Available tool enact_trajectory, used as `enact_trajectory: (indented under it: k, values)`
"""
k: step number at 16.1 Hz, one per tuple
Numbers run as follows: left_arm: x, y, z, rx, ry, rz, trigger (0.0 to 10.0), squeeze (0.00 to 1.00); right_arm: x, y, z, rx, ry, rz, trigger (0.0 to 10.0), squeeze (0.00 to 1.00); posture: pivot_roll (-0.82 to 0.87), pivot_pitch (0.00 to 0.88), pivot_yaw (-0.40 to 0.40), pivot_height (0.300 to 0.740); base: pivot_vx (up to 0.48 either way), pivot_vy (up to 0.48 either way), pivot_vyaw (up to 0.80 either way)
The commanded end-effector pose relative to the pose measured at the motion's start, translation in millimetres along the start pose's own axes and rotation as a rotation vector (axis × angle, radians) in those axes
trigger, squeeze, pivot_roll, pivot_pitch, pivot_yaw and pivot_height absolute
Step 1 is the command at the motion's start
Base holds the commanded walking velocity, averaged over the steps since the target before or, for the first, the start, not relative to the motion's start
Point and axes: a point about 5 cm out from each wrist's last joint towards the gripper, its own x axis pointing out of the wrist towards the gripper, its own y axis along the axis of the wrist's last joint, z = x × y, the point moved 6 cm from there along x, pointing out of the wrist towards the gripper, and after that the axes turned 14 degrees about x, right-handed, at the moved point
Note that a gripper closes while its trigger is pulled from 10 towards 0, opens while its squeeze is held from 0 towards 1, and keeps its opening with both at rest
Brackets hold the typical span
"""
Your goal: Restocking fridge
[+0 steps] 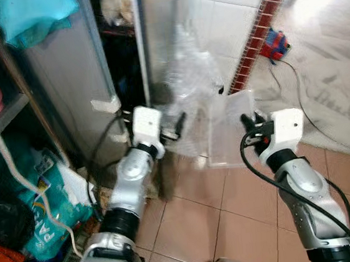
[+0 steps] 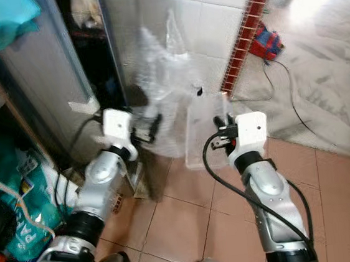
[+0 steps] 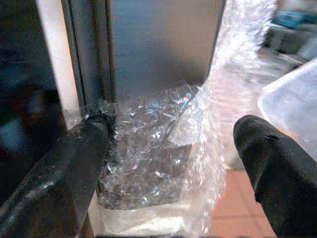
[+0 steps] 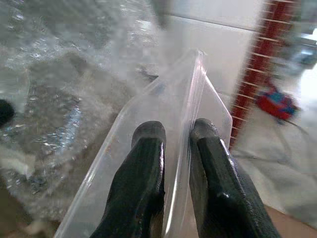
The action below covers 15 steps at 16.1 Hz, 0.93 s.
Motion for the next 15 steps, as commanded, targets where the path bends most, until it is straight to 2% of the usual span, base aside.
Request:
enact_trajectory:
  k: [1, 4, 15]
  values:
    - [-0.7, -3, 19.1, 0.008, -0.081, -0.009, 10.0, 0.0, -4.1, -3, 16.9, -0.008, -0.078, 0.001, 10.0, 0.0, -0.05, 0.094, -0.04, 0.74, 0.0, 0.0, -0.8]
    - [-3.3, -2, 23.0, 0.013, -0.111, 0.002, 10.0, 0.0, -8.9, -5, 24.6, -0.037, -0.144, 0.011, 10.0, 0.0, -0.04, 0.094, -0.021, 0.74, 0.087, 0.0, -0.8]
    - [-6.5, -3, 35.6, 0.06, -0.18, -0.002, 10.0, 0.0, -17.8, -16, 42.9, -0.028, -0.279, -0.002, 10.0, 0.0, -0.03, 0.1, 0.019, 0.74, 0.341, 0.0, -0.78]
